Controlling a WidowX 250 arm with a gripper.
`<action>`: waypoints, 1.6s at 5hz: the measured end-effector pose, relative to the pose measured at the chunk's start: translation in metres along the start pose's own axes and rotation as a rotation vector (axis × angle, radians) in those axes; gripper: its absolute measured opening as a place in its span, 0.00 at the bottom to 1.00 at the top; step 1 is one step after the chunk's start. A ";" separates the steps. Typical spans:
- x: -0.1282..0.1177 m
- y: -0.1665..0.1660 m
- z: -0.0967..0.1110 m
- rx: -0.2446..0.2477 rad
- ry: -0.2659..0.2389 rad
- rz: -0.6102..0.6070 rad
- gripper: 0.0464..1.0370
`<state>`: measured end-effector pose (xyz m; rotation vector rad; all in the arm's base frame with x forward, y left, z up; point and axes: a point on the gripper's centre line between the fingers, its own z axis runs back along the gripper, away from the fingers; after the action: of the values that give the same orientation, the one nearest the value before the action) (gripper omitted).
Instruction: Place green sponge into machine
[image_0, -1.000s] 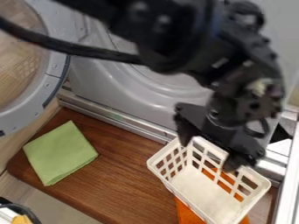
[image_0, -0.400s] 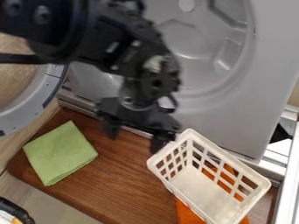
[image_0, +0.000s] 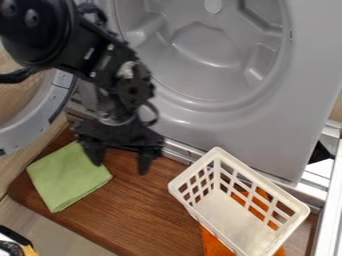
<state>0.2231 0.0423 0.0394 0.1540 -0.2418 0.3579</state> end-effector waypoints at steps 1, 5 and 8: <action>0.012 0.008 -0.017 -0.002 0.033 0.024 0.96; 0.026 0.043 -0.089 0.030 0.095 0.094 0.96; 0.016 0.046 -0.131 0.031 0.078 0.142 0.96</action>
<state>0.2483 0.1156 -0.0775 0.1534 -0.1705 0.5078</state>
